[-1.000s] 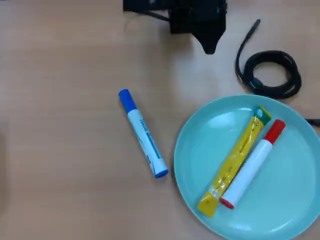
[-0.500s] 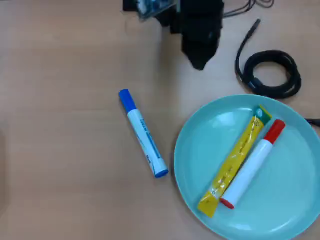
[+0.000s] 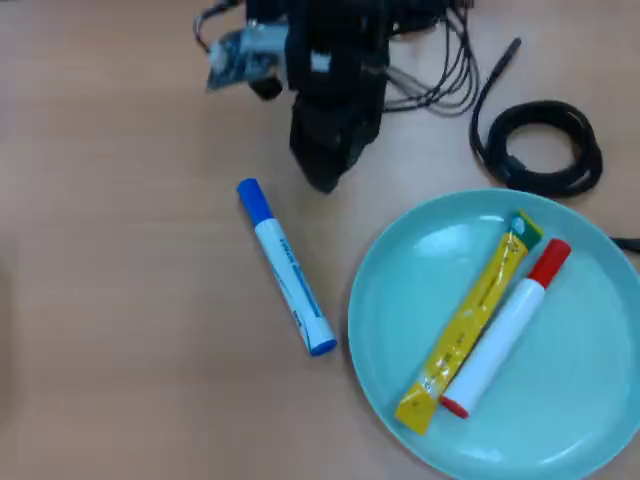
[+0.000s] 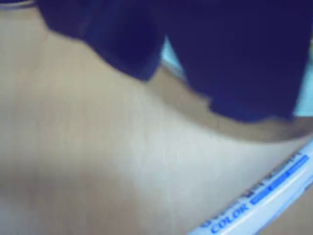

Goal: Pick up the blue pen, then put it in the green bowl

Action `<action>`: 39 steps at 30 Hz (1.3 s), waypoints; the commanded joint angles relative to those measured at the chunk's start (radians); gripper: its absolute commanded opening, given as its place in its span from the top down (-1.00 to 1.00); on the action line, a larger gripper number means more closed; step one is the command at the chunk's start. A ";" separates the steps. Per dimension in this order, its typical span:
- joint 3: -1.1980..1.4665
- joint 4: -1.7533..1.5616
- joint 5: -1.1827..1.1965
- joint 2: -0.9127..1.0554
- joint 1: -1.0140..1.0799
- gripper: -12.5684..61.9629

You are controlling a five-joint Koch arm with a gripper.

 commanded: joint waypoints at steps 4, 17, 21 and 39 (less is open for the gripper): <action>-0.175 0.009 0.009 -0.064 0.029 0.29; -0.245 0.006 0.011 -0.132 0.084 -0.04; -0.244 0.000 0.140 -0.152 0.103 -0.13; -0.249 -0.077 0.279 -0.333 0.130 -0.51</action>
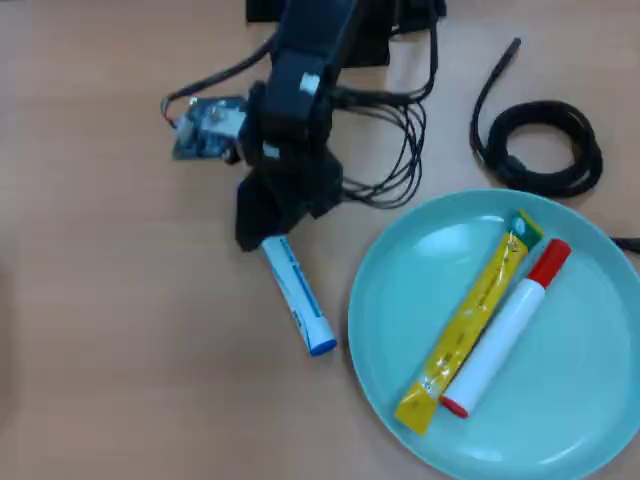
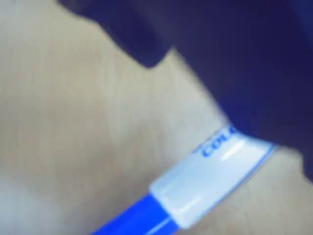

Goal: Pick up the blue pen, then put it in the green bowl

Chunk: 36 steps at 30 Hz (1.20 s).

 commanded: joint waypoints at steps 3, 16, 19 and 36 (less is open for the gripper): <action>-0.100 -0.066 0.018 -0.055 0.011 -0.50; -0.100 -0.114 0.017 -0.146 0.029 -0.52; -0.100 -0.129 0.017 -0.146 0.028 -0.52; -0.101 -0.187 0.035 -0.218 0.028 -0.46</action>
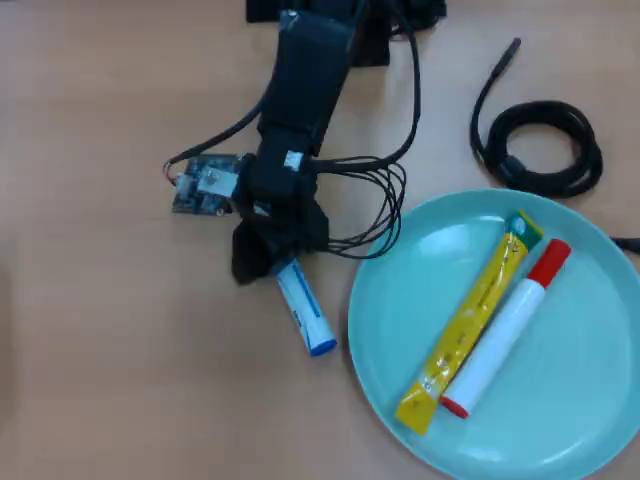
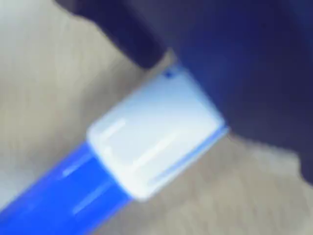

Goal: Pick up the blue pen, then put it in the green bowl

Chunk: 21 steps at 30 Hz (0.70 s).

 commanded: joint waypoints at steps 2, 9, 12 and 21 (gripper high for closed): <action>-0.063 -0.038 0.037 -0.002 0.006 -0.32; -0.060 -0.038 0.061 -0.002 0.008 0.66; -0.057 -0.035 0.087 -0.003 0.014 0.88; -0.054 -0.026 0.100 -0.003 0.014 0.83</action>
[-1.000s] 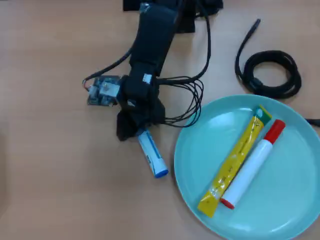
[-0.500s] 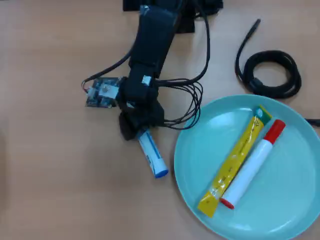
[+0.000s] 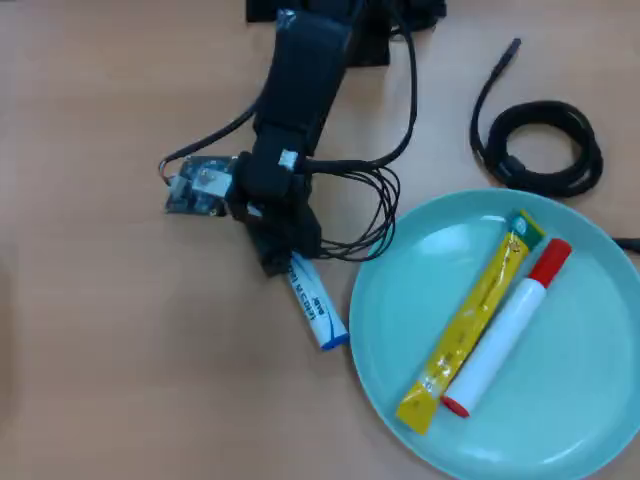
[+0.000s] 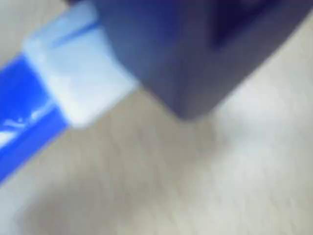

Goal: Pick up the blue pen, then put it in the green bowl

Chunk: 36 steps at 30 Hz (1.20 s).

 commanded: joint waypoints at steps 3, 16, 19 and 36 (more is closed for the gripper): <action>-0.048 0.025 0.014 0.006 0.002 0.83; -0.048 0.166 0.163 0.032 0.009 0.83; -0.046 0.206 0.247 0.066 0.009 0.83; -0.048 0.244 0.370 0.399 0.002 0.83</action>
